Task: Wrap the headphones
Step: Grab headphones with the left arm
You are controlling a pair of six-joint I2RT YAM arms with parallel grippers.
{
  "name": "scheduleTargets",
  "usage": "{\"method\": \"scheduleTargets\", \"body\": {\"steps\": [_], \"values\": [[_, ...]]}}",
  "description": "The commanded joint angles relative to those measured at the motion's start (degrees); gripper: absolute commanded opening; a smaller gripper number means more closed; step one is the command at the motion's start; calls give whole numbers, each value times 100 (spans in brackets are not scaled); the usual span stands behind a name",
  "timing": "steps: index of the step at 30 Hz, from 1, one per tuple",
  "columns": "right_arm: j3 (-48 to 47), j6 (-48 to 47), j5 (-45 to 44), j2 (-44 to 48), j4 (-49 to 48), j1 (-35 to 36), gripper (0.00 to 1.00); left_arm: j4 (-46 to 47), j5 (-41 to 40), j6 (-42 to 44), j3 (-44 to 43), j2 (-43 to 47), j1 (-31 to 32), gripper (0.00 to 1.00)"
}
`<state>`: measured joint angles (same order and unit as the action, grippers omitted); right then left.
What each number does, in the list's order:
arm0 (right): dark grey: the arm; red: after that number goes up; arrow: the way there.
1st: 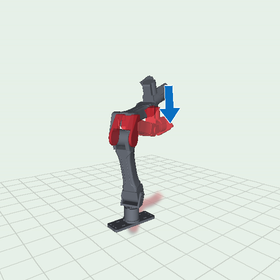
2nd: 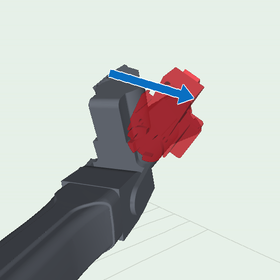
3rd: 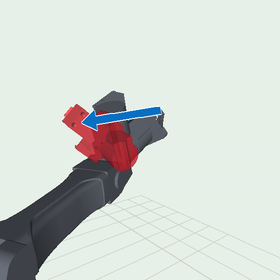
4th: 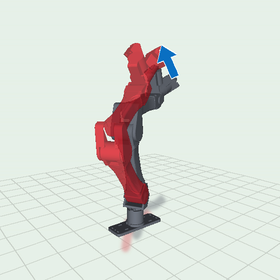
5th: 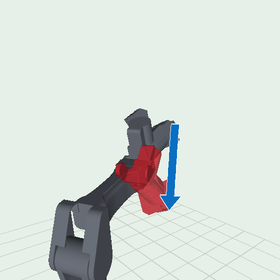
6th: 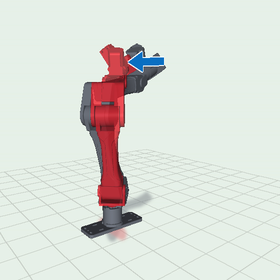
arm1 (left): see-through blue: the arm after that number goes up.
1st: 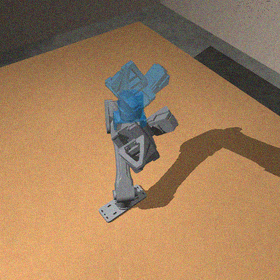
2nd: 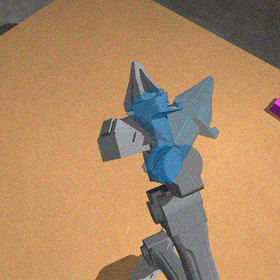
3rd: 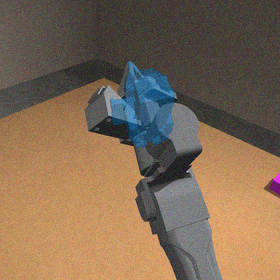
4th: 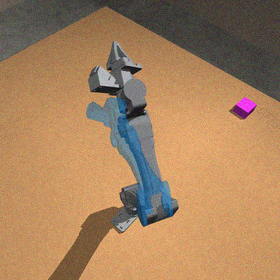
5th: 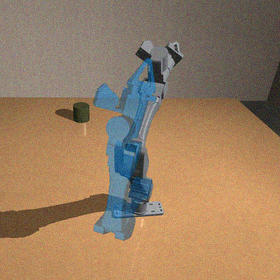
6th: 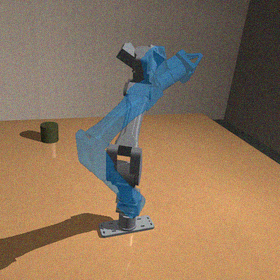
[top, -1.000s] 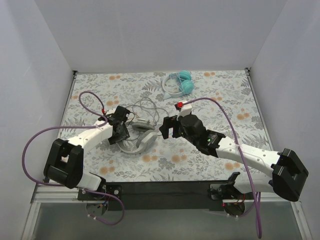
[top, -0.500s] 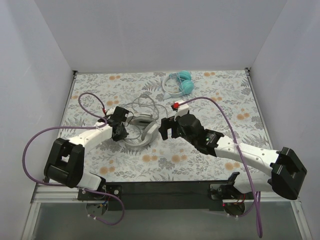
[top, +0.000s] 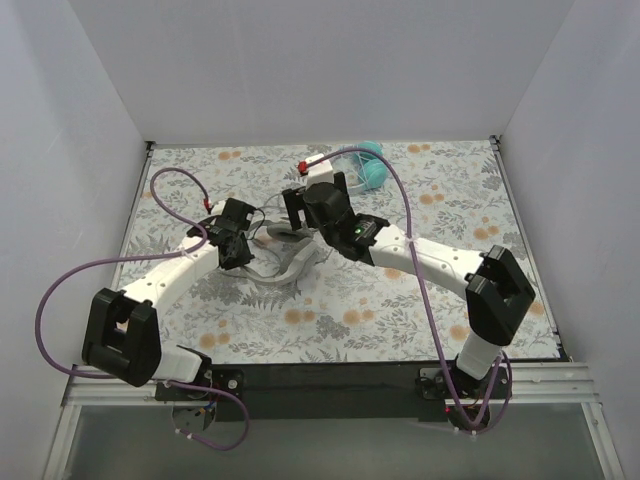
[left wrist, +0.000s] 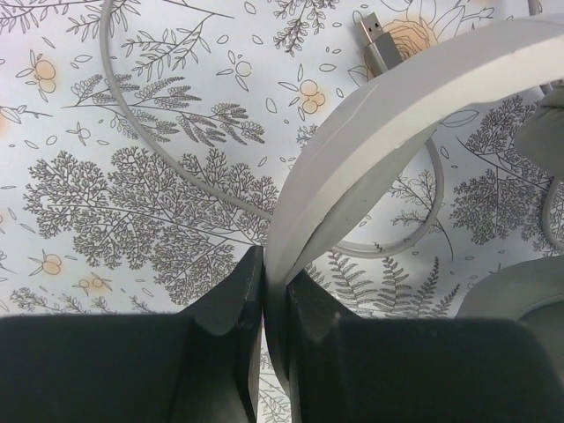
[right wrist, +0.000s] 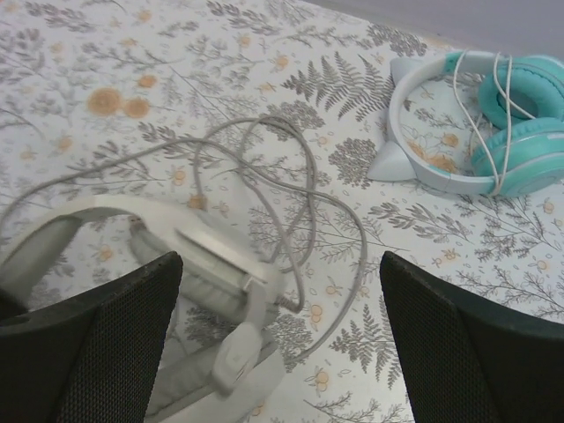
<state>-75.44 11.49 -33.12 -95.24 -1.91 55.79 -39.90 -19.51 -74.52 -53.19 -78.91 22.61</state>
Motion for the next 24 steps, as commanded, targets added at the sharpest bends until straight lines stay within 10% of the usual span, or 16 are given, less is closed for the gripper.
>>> {"method": "scheduleTargets", "body": {"steps": [1,16,24], "values": [[-401,-120,-405,-302,419,-261,98,9,-9,60,-332,438,-2,0],[1250,73,-730,770,314,-630,98,-229,649,183,-947,693,-29,0],[1788,-94,1289,2298,-547,-1394,98,-290,1045,631,-1097,983,-20,0]]}}
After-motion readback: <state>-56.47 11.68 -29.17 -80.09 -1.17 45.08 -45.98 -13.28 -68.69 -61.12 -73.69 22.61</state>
